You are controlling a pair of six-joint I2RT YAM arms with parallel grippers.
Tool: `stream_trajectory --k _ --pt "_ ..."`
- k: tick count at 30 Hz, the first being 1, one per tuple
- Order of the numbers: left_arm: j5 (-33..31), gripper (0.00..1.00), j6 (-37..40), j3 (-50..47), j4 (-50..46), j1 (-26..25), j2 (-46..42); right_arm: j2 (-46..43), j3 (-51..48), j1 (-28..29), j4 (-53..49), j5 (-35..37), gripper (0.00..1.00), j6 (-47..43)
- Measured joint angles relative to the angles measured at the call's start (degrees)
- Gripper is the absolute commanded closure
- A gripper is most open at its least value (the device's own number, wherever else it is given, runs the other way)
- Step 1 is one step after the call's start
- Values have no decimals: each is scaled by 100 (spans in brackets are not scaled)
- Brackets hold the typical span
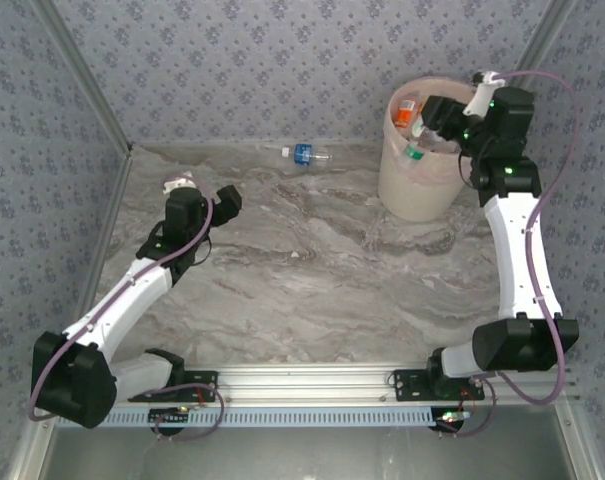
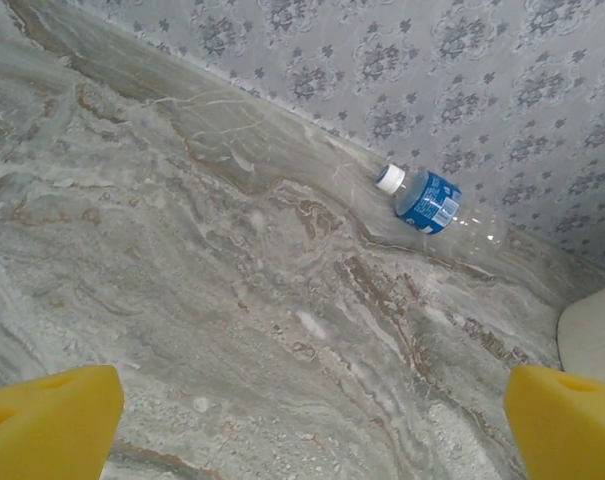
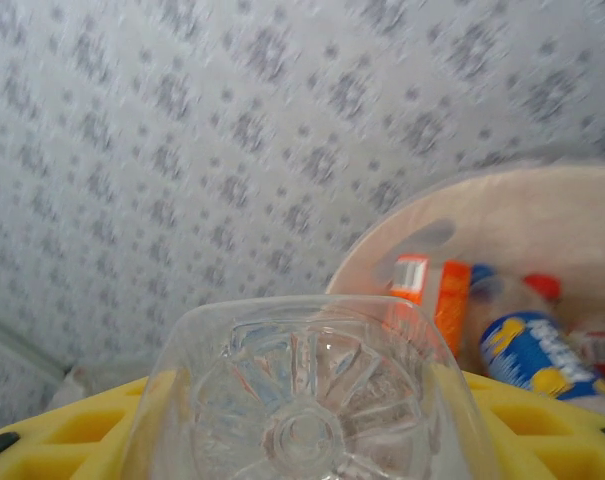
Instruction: Put the plastic bottles in the bin
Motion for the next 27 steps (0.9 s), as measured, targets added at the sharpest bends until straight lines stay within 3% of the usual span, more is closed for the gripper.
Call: stream_trajectory --k 12,19,21,25,27 --pt "-256 2 7 -101 -199 17 -111 1344 1497 -876 -297 289 54 -79" --pt "-223 2 0 -120 -203 57 -96 2389 2470 -1032 -839 -409 50 -37" --pt "-205 2 -20 -120 -203 66 -68 2656 2734 -992 -1036 -636 42 -13" --pt "-181 2 -44 -120 -208 66 4 3091 3254 -848 -1609 -804 13 -107" --pt "-162 2 -42 -120 -208 70 22 3235 3497 -754 -1910 -656 9 -262"
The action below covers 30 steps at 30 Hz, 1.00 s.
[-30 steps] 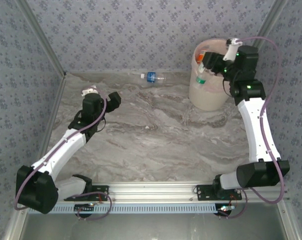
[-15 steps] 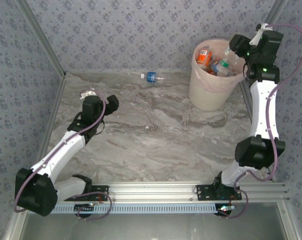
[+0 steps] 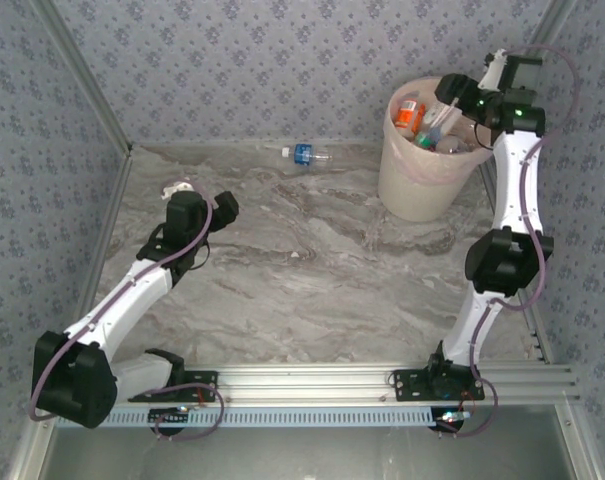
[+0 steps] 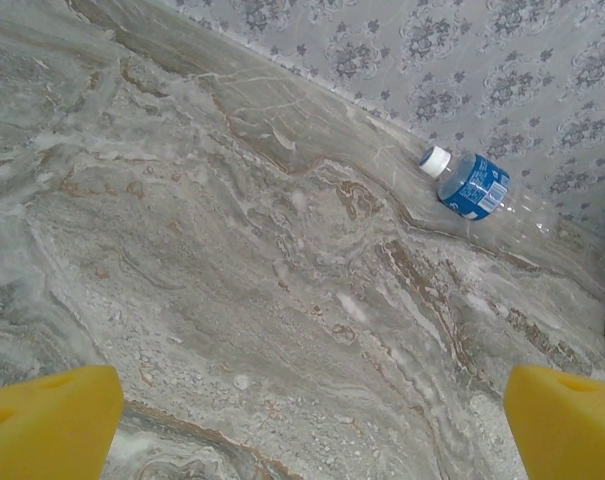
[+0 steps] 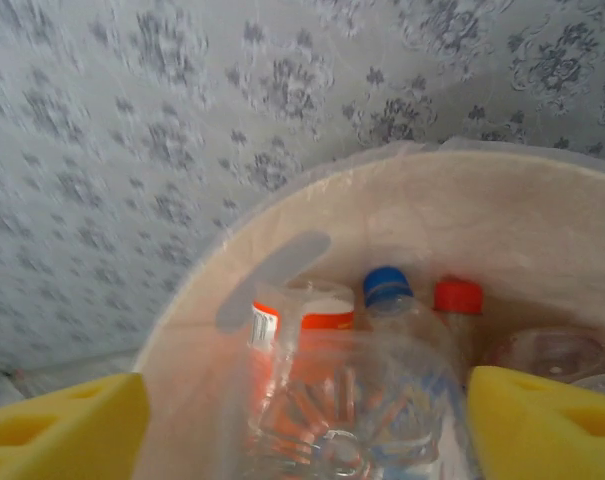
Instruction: Put the plastic bottles in the bin
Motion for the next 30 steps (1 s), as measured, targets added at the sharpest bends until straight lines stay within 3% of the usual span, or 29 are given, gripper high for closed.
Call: stream_trajectory --k 9,13,19,30 --pt "85 2 -2 0 0 7 138 39 256 109 -573 1515 5 -175" --pt "127 2 -44 0 0 7 247 -15 203 146 -621 1569 0 -299" --pt "214 2 -87 2 -2 7 323 -345 -120 603 -468 1609 0 -494" --pt "328 2 -282 63 -79 138 601 -1220 -1491 1952 1196 1458 0 -835"
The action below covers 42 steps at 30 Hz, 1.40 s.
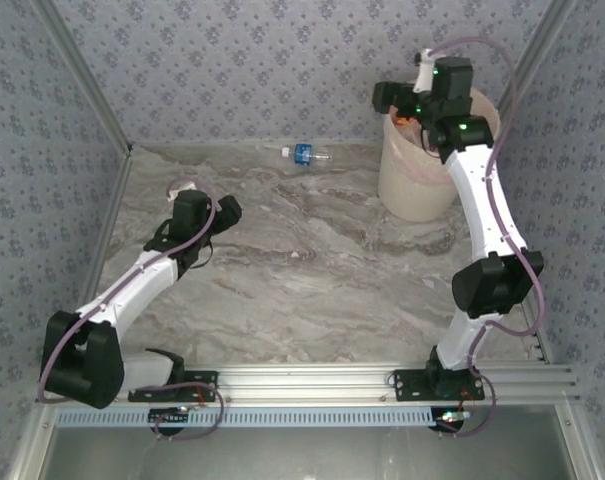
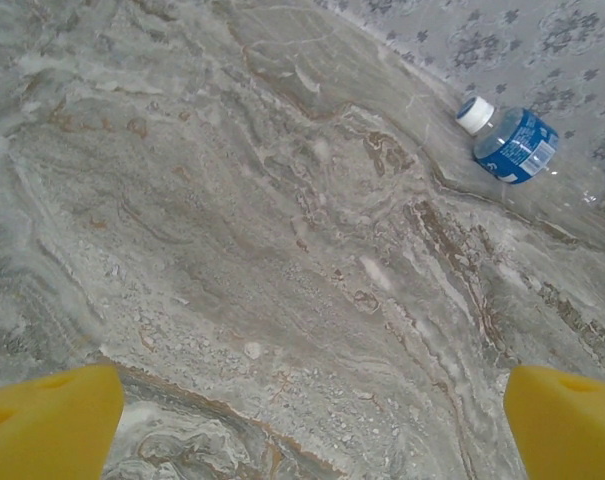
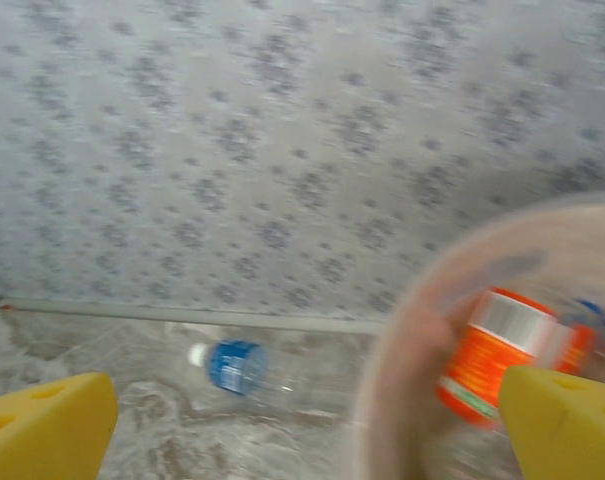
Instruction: Put the plastic bottles in the bin
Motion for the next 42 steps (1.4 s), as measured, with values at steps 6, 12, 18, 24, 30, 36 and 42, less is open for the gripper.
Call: stream_trajectory --k 6,12,18,24,30,36,42 --pt "234 2 -83 120 -22 55 177 9 -688 492 938 -555 0 -85" --pt "348 2 -208 138 -44 94 184 485 -761 796 1456 -1318 0 -223" --pt "509 2 -317 138 2 142 269 1292 -697 1233 1401 -1445 0 -769" --pt "575 2 -361 136 70 142 326 2253 -15 1388 1010 -1198 0 -1075" --pt "577 2 -361 133 140 142 337 3128 1040 1316 671 -852 0 -1622" --pt "828 2 -350 138 138 168 579 3875 1808 1268 623 -614 0 -2627" --pt "1001 2 -251 330 52 168 920 4658 2481 1189 588 -525 0 -3368"
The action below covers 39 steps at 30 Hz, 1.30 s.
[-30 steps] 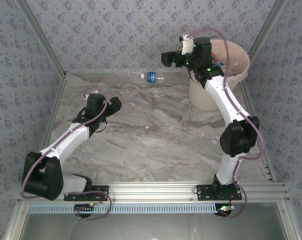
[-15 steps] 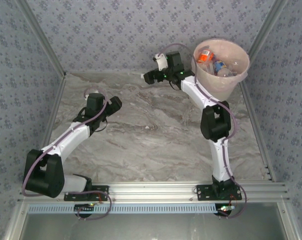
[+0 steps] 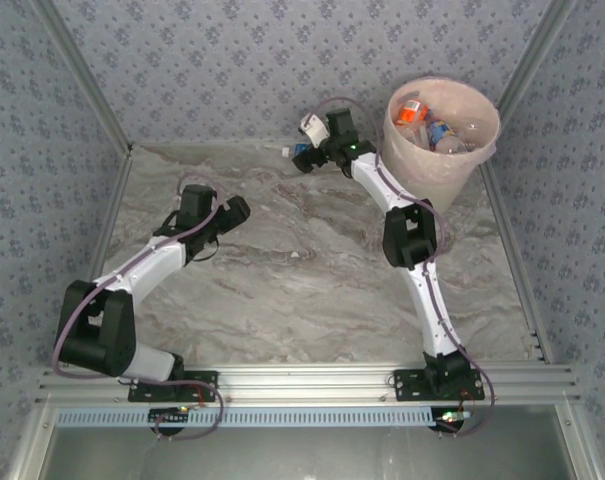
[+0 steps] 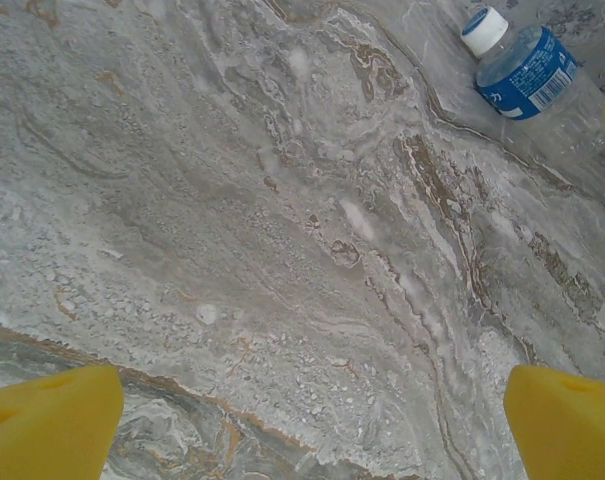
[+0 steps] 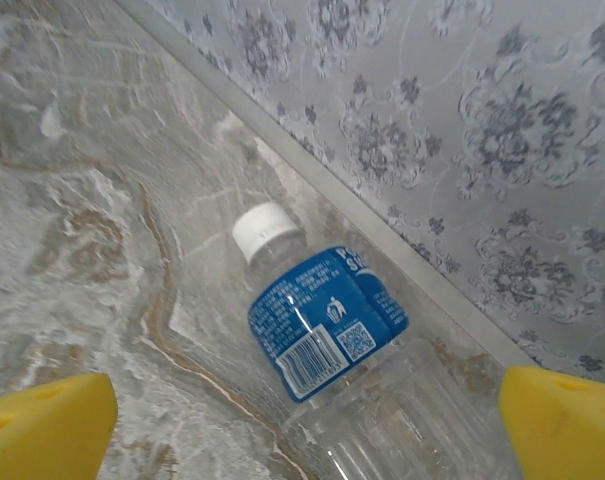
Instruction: Put the plastic bottles in the bin
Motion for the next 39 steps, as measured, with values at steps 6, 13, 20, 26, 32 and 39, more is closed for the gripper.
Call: stream_trajectory --k 6,13,20,26,32,39 --pt "2 2 136 291 -72 0 328 662 684 -258 -197 -321 0 -105" --pt "0 2 280 551 -245 0 745 1169 1165 -378 -114 -568 0 -125" --pt "13 2 304 678 -352 0 938 1095 1034 -210 -608 -798 0 -533" --pt "129 2 302 706 -343 0 981 498 422 37 -1239 -824 0 -835" --pt "219 2 304 706 -313 0 1075 249 367 203 -667 -13 0 313" --pt "426 2 306 894 -293 101 1360 249 330 205 -387 686 0 2551"
